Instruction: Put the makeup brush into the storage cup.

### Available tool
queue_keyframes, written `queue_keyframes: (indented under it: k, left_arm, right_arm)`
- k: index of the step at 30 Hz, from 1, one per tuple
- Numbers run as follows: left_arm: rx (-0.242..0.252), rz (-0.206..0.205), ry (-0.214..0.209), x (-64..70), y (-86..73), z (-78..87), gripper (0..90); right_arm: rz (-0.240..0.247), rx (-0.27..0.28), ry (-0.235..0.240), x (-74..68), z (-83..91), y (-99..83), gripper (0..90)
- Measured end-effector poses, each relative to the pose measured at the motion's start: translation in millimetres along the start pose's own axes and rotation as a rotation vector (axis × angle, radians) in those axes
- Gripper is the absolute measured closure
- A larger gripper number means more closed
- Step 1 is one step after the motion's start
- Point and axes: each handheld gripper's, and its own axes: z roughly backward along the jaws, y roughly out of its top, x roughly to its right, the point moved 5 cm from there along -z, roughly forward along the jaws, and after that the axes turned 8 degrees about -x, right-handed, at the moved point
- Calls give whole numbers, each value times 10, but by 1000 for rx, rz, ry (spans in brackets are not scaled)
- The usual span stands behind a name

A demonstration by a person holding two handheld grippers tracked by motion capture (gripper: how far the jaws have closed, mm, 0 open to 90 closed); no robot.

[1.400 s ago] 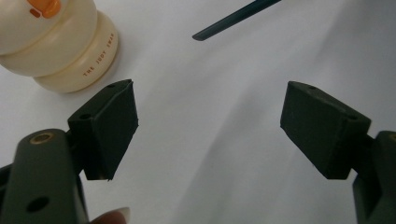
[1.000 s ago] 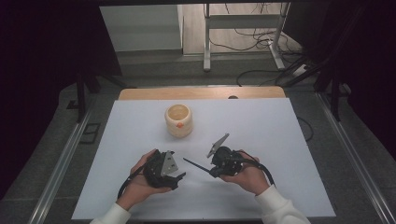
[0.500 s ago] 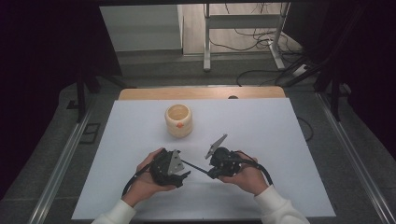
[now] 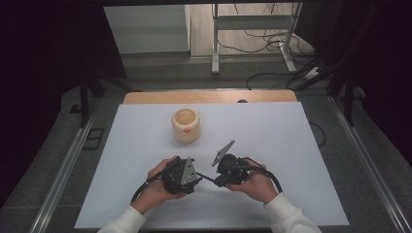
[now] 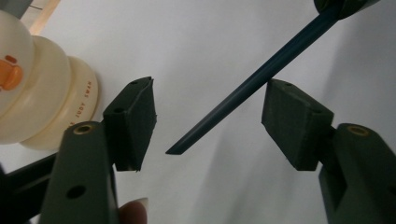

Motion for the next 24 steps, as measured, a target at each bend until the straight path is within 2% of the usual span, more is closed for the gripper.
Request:
queue_keyframes:
  k: [5, 8, 9, 13, 14, 15, 16, 19, 22, 24]
  left_arm:
    - [-6, -13, -25, 38, -6, -36, 467]
    - [-7, -10, -29, 47, -9, -44, 574]
    - [-12, -19, -42, 60, -20, -49, 604]
    - [-41, -88, -38, 83, -38, -46, 683]
    - [-41, -88, -38, 83, -38, -46, 697]
    - [-41, -94, -47, 100, -39, -51, 721]
    - [-53, -118, -65, 110, -50, -45, 737]
    - [-43, -141, -106, 147, -54, -42, 794]
    - [-42, -153, -117, 175, -39, -25, 848]
    - [-43, -144, -122, 182, -34, -23, 849]
  right_arm:
    - [9, 9, 4, -10, -1, 10, 843]
    - [9, 12, 3, -14, 5, 10, 843]
    - [10, 18, 5, -15, 14, 13, 843]
    - [13, 34, 11, -19, 39, 20, 842]
    - [13, 34, 11, -19, 39, 20, 842]
    - [17, 50, 13, -17, 61, 22, 838]
    - [17, 57, 10, -15, 76, 24, 833]
    - [1, 87, -5, 8, 125, 31, 799]
    - [-54, 155, -55, 76, 216, 51, 687]
    - [-78, 203, -68, 107, 282, 56, 626]
